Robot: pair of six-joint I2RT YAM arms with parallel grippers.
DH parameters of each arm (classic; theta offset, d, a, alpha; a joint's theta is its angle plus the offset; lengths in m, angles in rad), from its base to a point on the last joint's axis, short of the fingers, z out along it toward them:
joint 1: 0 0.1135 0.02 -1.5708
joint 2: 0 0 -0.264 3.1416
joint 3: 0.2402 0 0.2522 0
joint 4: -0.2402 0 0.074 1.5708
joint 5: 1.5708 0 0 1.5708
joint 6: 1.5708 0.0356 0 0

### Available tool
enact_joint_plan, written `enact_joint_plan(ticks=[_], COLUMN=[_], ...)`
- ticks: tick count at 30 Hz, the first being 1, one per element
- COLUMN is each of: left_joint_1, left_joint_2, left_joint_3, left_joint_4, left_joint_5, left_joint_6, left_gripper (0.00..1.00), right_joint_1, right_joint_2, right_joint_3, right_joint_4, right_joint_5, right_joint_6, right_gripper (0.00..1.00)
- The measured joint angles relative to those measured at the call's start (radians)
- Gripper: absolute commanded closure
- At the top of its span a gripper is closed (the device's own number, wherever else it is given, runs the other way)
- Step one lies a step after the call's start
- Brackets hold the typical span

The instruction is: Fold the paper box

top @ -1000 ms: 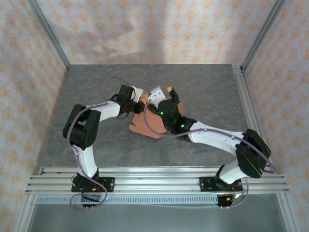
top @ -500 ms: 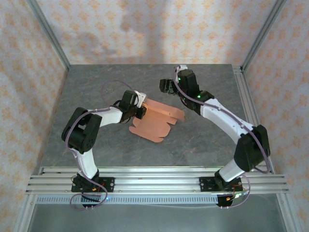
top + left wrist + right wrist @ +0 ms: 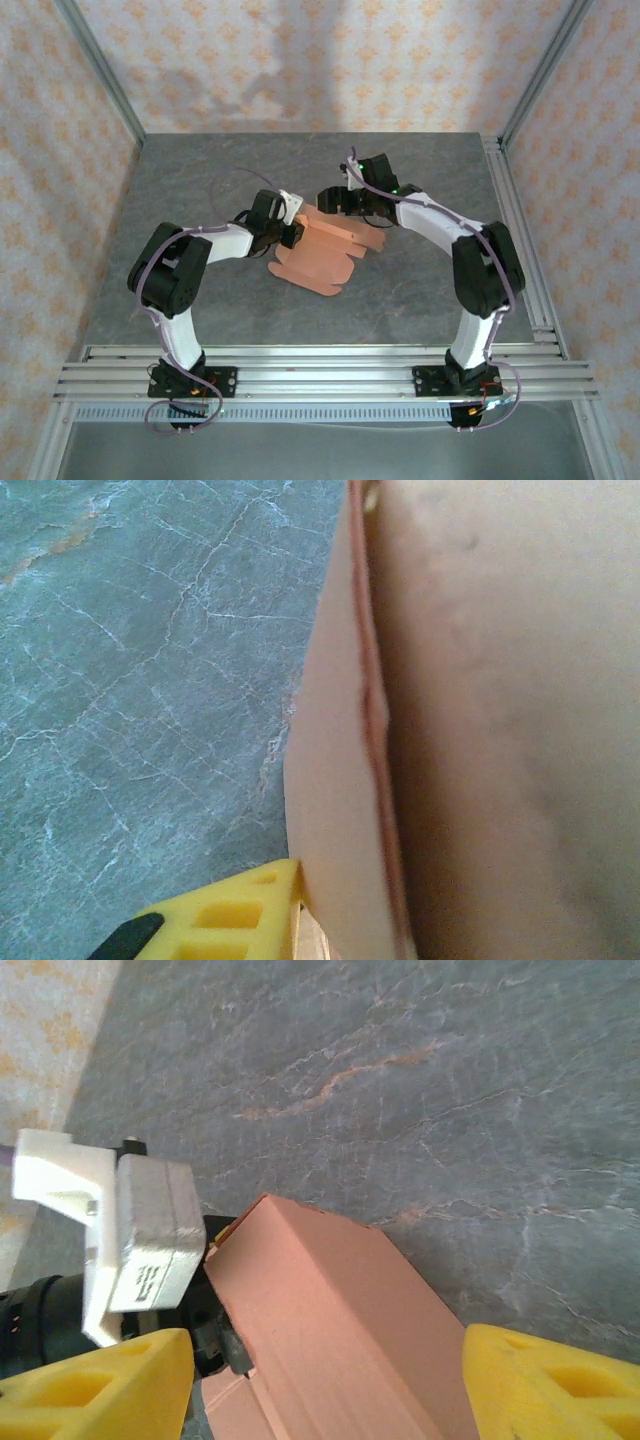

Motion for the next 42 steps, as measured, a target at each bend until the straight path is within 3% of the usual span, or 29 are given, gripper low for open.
enact_joint_plan(ticks=[8,15,34,42], left_joint_1=[0.000,0.000,-0.010,-0.032], left_joint_2=[0.001,0.014,0.032,0.039], left_joint_3=[0.006,0.014,-0.071,-0.103], left_joint_4=[0.000,0.005,0.265,0.351], left_joint_5=[0.011,0.017,-0.011,-0.057], left_joint_6=[0.000,-0.010,-0.110,-0.130], left_gripper=[0.81,0.81,0.72,0.76], right_joint_1=[-0.003,-0.016,-0.022,-0.023], right_joint_2=[0.141,0.196,0.198,0.197], right_joint_3=[0.124,0.133,0.097,0.068], right_joint_4=[-0.027,-0.024,0.042,0.091], right_joint_5=[-0.073,-0.133,-0.186,-0.212], right_joint_6=[-0.010,-0.008,0.016,0.063], right_gripper=[0.41,0.43,0.48,0.48])
